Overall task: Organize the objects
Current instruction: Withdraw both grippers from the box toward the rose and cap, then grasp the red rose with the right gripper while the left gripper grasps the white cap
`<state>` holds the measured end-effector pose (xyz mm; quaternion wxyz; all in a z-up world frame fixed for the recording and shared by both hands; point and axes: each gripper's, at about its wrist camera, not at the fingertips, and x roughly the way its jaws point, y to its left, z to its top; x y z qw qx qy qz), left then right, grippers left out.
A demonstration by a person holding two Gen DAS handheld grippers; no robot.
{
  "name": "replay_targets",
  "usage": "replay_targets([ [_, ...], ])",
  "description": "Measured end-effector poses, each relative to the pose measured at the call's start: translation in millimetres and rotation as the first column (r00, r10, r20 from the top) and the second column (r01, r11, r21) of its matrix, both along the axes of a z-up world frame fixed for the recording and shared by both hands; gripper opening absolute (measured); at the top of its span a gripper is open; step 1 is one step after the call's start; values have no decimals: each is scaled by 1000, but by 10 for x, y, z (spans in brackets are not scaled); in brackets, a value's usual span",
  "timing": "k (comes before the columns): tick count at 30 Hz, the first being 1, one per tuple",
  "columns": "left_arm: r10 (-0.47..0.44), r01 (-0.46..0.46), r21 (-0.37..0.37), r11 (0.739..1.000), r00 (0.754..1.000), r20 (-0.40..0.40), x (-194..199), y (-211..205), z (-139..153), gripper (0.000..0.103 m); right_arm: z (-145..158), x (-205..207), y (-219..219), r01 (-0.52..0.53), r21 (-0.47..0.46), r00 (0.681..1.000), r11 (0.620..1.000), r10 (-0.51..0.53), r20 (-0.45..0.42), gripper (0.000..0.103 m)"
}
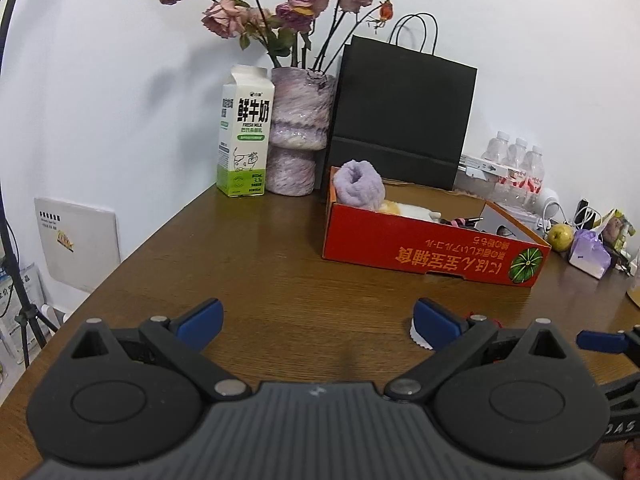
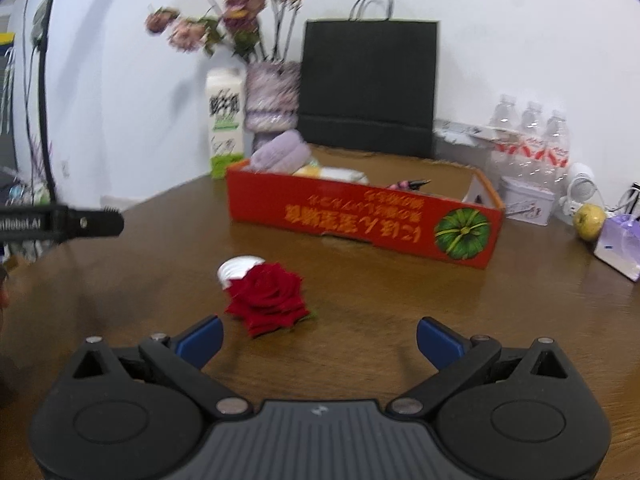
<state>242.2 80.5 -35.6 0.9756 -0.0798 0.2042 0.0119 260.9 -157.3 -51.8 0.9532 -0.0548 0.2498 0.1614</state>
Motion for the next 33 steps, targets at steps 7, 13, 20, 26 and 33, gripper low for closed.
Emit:
replay_targets([
  [7, -10, 10, 8, 1000, 1000, 1, -18, -38, 3, 103, -40, 132, 220, -2, 8, 998, 1000, 2, -61, 103],
  [13, 17, -17, -16, 1000, 1000, -7, -8, 14, -7, 103, -60, 367, 338, 17, 7, 996, 1000, -16, -84, 93],
  [20, 18, -19, -24, 1000, 1000, -10, -2, 39, -8, 103, -106, 601, 366, 37, 24, 990, 999, -34, -135, 65],
  [26, 22, -23, -25, 999, 1000, -19, 16, 40, -21, 103, -96, 591, 367, 18, 40, 993, 999, -13, -121, 44],
  [33, 32, -33, -37, 999, 999, -40, 49, 76, -56, 103, -20, 441, 361, -16, 51, 999, 999, 18, -36, 36],
])
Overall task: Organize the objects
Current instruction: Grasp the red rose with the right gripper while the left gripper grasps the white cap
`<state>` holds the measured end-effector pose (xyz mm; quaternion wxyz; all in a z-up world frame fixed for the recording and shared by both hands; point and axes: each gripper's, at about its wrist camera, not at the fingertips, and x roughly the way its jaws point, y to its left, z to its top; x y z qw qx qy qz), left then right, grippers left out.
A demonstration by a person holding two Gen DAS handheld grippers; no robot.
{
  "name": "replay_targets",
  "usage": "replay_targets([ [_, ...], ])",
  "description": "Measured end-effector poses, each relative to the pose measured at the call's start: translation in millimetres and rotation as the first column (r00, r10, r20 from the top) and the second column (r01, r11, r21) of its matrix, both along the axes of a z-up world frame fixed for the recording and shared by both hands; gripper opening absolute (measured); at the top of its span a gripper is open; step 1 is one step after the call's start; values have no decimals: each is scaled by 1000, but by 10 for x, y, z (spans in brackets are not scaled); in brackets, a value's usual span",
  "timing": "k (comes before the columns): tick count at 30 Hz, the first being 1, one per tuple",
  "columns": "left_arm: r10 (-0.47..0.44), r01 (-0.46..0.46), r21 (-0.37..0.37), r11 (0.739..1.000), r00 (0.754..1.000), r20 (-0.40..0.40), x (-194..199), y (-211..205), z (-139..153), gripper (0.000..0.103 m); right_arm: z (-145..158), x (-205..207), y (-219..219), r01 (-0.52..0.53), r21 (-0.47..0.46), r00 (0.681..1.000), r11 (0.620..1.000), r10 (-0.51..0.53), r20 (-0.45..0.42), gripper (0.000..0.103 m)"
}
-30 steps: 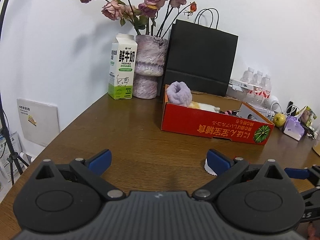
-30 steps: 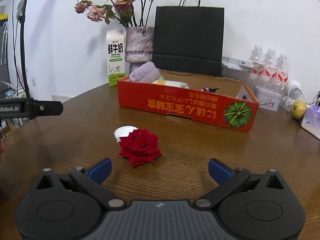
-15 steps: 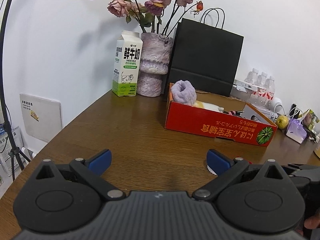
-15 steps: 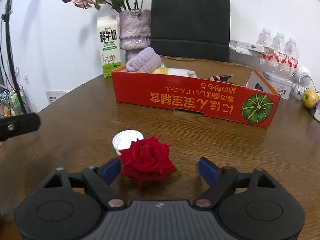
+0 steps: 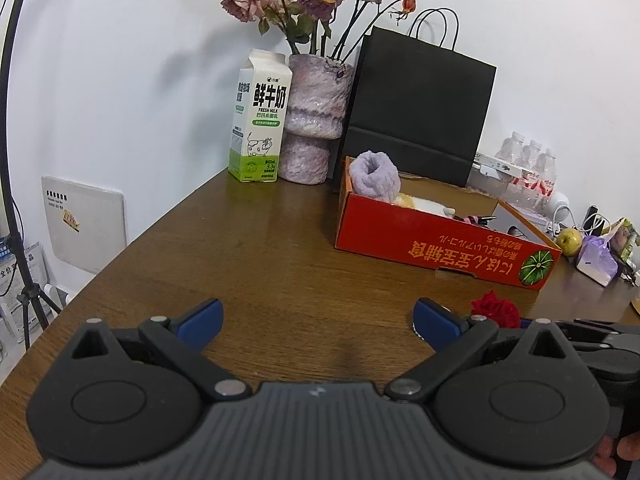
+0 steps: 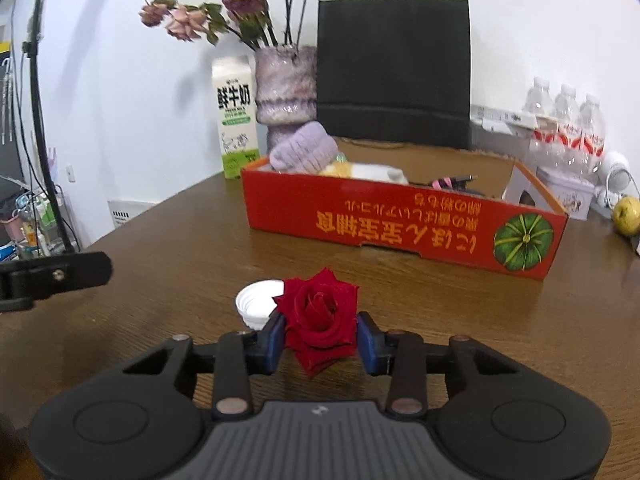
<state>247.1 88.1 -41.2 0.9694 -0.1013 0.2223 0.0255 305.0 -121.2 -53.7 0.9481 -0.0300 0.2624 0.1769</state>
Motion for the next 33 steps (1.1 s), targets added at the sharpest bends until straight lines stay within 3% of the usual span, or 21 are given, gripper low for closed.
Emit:
replay_targets([
  [15, 17, -17, 6, 1000, 999, -46, 76, 16, -85, 103, 64, -168, -163, -1, -42, 995, 999, 5, 96, 34],
  [33, -67, 75, 121, 990, 996, -65, 233, -464, -173, 103, 72, -122, -812, 73, -22, 992, 997, -70, 104, 34],
])
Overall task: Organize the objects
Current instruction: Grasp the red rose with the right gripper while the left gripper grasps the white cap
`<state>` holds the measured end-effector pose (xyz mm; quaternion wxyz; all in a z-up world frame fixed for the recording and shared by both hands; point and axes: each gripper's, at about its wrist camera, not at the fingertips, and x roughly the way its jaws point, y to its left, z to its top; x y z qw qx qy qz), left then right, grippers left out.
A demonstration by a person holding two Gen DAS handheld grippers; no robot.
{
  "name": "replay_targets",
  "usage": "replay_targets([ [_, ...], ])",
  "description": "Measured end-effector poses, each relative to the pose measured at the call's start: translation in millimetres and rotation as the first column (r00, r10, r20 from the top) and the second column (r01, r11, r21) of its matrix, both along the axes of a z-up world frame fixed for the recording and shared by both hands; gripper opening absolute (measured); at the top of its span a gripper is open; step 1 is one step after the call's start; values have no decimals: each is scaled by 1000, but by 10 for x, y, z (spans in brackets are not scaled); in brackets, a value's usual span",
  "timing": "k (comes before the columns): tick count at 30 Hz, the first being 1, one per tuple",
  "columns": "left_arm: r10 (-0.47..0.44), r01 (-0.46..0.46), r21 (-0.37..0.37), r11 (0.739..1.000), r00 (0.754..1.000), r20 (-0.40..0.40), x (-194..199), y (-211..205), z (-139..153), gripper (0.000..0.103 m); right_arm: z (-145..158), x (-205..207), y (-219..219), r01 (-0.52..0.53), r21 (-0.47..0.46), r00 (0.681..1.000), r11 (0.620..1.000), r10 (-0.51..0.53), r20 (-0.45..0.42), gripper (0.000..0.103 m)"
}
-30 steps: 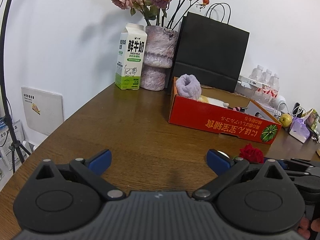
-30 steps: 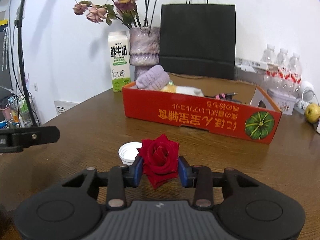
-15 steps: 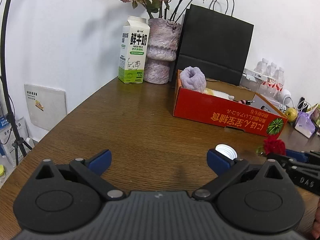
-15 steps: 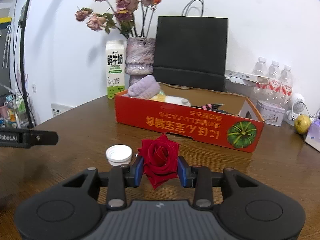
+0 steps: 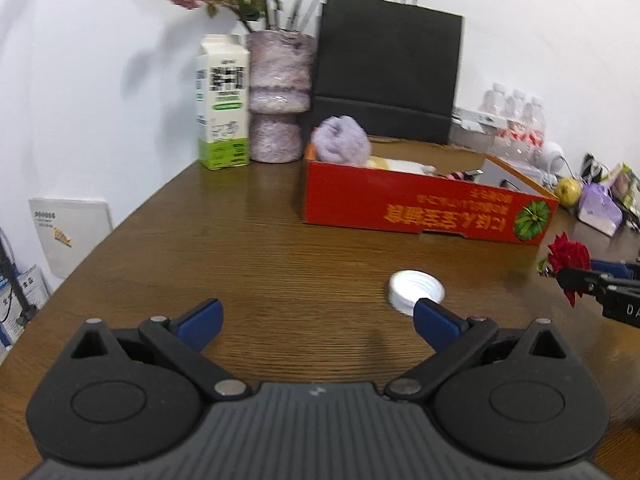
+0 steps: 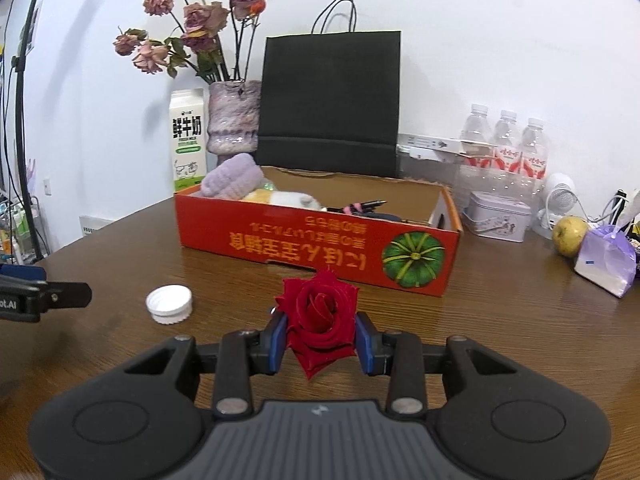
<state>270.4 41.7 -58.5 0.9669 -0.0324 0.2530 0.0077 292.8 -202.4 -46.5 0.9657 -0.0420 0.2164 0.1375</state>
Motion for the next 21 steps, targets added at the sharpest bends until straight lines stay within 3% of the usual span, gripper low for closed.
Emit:
replay_targets([
  [9, -73, 75, 35, 997, 995, -63, 306, -478, -76, 103, 8, 18, -239, 10, 0, 1000, 1000, -10, 6, 34],
  [15, -56, 60, 22, 998, 989, -139, 547, -619, -147, 103, 15, 45, -368, 14, 15, 1000, 1000, -14, 0, 34],
  [21, 0, 11, 54, 998, 982, -189, 747, -696, -189, 103, 18, 58, -413, 13, 26, 1000, 1000, -13, -5, 34],
])
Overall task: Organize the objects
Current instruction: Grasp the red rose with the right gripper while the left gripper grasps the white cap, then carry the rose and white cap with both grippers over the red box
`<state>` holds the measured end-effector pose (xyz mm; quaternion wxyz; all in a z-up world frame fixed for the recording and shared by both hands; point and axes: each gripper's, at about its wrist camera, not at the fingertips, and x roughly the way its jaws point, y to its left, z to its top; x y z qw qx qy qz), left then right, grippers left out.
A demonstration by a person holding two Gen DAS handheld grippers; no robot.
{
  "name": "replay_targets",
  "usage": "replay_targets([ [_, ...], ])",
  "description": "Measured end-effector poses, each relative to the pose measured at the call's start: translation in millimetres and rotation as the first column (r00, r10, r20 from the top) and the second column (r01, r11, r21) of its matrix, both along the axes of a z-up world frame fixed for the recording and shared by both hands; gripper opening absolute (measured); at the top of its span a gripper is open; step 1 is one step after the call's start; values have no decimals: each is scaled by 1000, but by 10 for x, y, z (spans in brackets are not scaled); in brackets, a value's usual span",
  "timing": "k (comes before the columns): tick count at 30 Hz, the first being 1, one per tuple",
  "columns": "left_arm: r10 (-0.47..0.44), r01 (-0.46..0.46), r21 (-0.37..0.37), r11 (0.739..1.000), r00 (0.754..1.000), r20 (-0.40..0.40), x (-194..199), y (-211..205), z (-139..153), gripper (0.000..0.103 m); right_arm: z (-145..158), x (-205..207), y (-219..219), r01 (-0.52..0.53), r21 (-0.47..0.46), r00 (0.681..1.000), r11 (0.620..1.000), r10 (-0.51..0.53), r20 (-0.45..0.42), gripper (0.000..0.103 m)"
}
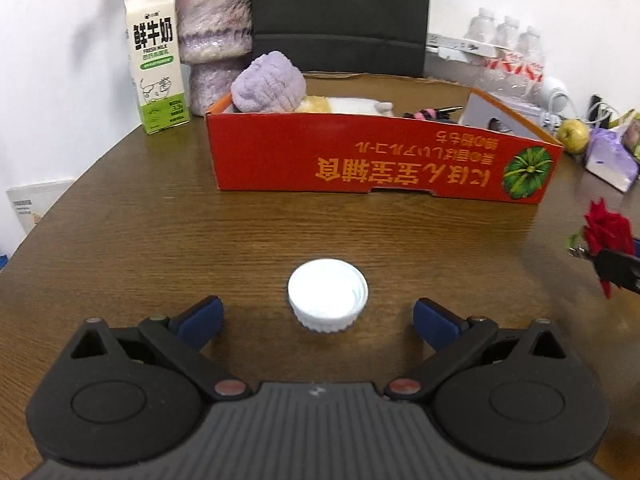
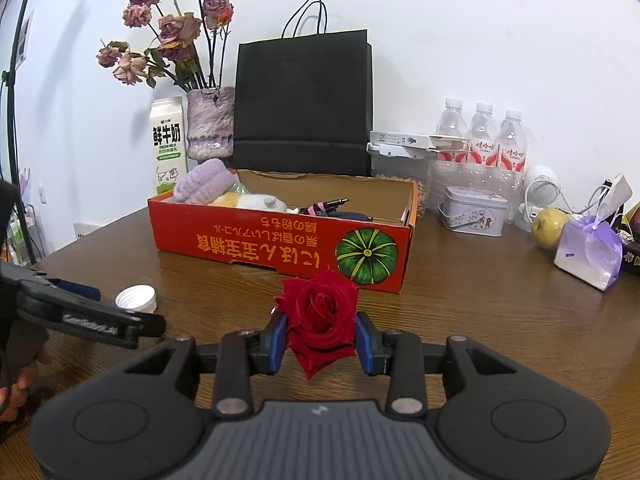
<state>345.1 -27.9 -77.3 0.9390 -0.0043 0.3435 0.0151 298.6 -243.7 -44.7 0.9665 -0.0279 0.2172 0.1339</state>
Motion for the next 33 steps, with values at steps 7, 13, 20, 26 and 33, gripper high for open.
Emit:
replay_targets([
  [7, 83, -83, 1, 997, 997, -1, 156, -28, -7, 103, -17, 11, 9, 5, -2, 1000, 1000, -5, -10, 35],
  [13, 87, -87, 2, 996, 996, 27, 124, -33, 20, 78, -39, 24, 33, 9, -10, 1000, 1000, -9, -20, 35],
  [20, 32, -30, -29, 999, 995, 93, -4, -68, 96, 40, -41, 25, 33, 15, -14, 1000, 1000, -15, -20, 35],
  [26, 0, -3, 14, 1000, 987, 161, -119, -146, 166, 40, -35, 30, 17, 18, -4, 1000, 1000, -18, -20, 35],
  [33, 21, -27, 25, 999, 975, 223, -226, -166, 251, 40, -18, 6, 35, 52, -1, 999, 999, -52, 12, 35],
])
